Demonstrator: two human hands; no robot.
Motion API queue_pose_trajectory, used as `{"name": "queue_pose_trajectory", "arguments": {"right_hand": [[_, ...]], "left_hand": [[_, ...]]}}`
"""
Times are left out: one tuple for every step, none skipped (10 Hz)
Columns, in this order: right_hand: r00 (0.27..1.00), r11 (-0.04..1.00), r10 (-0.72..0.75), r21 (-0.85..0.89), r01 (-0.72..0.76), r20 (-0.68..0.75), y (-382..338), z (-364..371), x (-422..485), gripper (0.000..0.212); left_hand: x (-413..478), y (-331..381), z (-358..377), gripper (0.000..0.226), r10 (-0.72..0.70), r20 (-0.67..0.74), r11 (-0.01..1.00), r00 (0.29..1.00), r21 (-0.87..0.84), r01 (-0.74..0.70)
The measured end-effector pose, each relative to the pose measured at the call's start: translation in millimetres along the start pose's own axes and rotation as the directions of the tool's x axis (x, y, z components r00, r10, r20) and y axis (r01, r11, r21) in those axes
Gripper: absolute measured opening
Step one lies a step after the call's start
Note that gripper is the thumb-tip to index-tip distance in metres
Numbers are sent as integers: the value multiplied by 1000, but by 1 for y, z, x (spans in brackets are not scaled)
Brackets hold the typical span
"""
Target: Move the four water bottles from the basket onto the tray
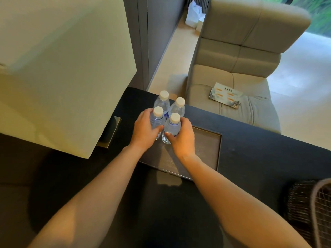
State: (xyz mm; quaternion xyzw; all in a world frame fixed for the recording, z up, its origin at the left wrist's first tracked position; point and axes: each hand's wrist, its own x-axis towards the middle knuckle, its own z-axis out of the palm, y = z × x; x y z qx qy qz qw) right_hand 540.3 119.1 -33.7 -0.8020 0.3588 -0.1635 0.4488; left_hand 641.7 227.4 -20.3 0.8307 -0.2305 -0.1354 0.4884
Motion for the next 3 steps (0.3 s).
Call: {"name": "queue_pose_trajectory", "arguments": {"right_hand": [[1000, 1000, 16, 9, -16, 0, 1, 0, -4, 66], [1000, 1000, 23, 21, -23, 15, 1, -5, -8, 69], [999, 1000, 21, 6, -21, 33, 2, -14, -24, 71]], "left_hand": [[-4, 1, 1, 63, -6, -1, 1000, 1000, -14, 6], [-9, 5, 1, 74, -25, 4, 1000, 1000, -5, 26], [-24, 5, -3, 88, -126, -7, 992, 992, 29, 126]]}}
